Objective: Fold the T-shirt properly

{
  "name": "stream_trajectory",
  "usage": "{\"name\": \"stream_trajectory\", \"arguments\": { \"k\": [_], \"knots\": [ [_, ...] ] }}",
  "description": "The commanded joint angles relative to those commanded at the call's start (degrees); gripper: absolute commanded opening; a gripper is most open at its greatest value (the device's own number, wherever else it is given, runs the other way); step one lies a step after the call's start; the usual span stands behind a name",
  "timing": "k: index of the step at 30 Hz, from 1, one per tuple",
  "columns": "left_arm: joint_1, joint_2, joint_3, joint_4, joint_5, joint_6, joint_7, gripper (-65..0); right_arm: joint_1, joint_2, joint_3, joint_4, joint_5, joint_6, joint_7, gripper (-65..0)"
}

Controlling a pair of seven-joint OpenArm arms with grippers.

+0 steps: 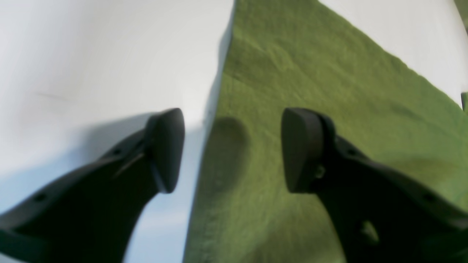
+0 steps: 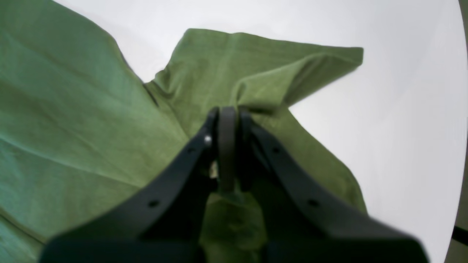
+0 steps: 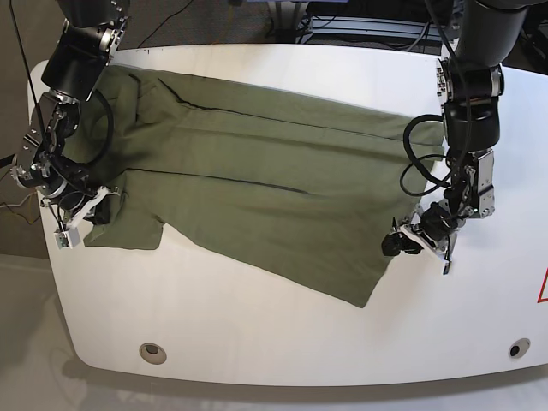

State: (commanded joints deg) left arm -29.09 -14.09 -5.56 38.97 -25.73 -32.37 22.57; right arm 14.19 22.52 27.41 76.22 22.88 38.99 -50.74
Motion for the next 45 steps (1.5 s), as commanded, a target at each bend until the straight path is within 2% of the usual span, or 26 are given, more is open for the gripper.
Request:
{"name": "stream_trajectory", "arguments": {
  "k": [5, 6, 10, 13, 19, 37, 41, 43, 45],
  "knots": [
    [-0.07, -0.15, -0.10, 0.33, -0.23, -0.07, -1.77, -64.1, -0.02, -0.02, -0.05, 0.11, 0.12, -0.05, 0.02, -65.0],
    [-0.09, -0.21, -0.06, 0.39, -0.34, -0.13, -1.75, -65.0, -0.04, -0.04, -0.08, 0.14, 0.18, -0.07, -0.02, -65.0],
    [-0.86, -1.13, 0.53, 0.33, -0.55, -0.80, -1.93, -64.9, 0.14, -0.10, -0.06, 0.27, -0.07, -0.06, -0.11, -65.0],
    [-1.03, -1.42, 0.45, 0.48, -0.58, -0.95, -1.90, -62.5, 0.12, -0.13, -0.06, 0.18, -0.08, -0.06, -0.19, -65.0],
    [-1.28, -2.06, 0.19, 1.44, -0.66, -1.06, -1.62, -64.1, 0.06, -0.19, -0.08, 0.08, -0.01, -0.07, -0.23, -65.0],
    [0.98, -5.93, 1.03, 3.73, -8.34, -3.22, 3.93, -65.0, -0.22, -0.03, 0.12, 0.61, 0.04, 0.25, -0.14, -65.0],
    [3.12, -6.55, 1.75, 7.77, -9.77, -2.97, 5.73, -65.0, -0.35, -0.04, 0.18, 1.14, 0.18, 0.38, -0.14, -65.0],
    [9.43, -7.71, 3.73, 19.77, -11.39, -2.94, 11.50, -65.0, -0.38, -0.23, 0.28, 1.09, 0.43, 0.22, 0.32, -65.0],
    [10.39, -7.76, 4.30, 22.61, -11.43, -2.85, 12.70, -65.0, -0.39, -0.27, 0.28, 1.16, 0.43, 0.20, 0.37, -65.0]
  ]
}}
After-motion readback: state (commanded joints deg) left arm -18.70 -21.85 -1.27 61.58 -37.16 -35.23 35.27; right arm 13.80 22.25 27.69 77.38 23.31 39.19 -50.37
